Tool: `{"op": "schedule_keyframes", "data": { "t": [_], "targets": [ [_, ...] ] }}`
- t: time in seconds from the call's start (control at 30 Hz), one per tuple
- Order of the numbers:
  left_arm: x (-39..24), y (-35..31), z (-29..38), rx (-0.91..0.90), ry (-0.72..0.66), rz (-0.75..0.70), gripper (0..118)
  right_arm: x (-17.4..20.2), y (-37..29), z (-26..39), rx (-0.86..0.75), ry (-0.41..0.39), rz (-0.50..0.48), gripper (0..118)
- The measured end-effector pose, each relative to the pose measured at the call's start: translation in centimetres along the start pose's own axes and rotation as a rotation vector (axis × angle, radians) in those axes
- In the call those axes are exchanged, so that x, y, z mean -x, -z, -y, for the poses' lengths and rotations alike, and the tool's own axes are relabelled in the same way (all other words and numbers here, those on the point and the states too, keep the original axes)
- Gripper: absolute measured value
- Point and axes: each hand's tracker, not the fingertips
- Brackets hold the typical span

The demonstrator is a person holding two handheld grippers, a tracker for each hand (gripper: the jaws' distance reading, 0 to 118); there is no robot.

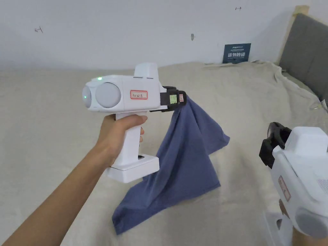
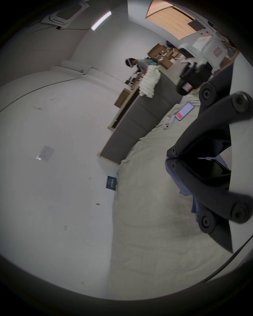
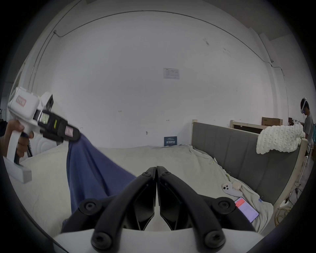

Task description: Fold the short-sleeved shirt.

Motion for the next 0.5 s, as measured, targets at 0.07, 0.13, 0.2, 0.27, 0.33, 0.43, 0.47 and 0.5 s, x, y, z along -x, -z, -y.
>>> {"op": "schedule_keyframes", "data": {
  "t": [0.07, 0.13, 0.2, 0.27, 0.33, 0.43, 0.47, 0.5],
  "targets": [
    [0.3, 2.0, 1.5, 0.069, -0.005, -0.013, 0, -0.7, 0.0, 0.3, 0.007, 0.004, 0.012, 2],
    [0.9, 4.3, 3.7, 0.140, 0.015, -0.063, 0, -1.1, 0.1, 0.7, 0.017, 0.009, 0.022, 2],
    [1.7, 6.0, 5.5, 0.202, 0.002, -0.097, 0, -1.6, 0.1, 1.0, 0.025, 0.008, 0.026, 2],
    [2.7, 7.7, 7.5, 0.257, -0.019, -0.119, 0, -1.8, 0.1, 1.4, 0.035, 0.006, 0.032, 2],
    [4.1, 9.5, 9.0, 0.315, -0.020, -0.156, 0, -2.1, 0.3, 1.7, 0.044, 0.009, 0.036, 2],
    [5.2, 11.6, 11.7, 0.414, -0.020, -0.213, 0, -2.3, 0.4, 2.2, 0.058, 0.013, 0.041, 2],
    [5.5, 12.2, 12.5, 0.443, -0.009, -0.221, 0, -2.4, 0.4, 2.3, 0.062, 0.013, 0.042, 2],
    [5.7, 12.9, 13.5, 0.472, 0.002, -0.238, 0, -2.4, 0.4, 2.5, 0.066, 0.013, 0.045, 2]
  ]
}}
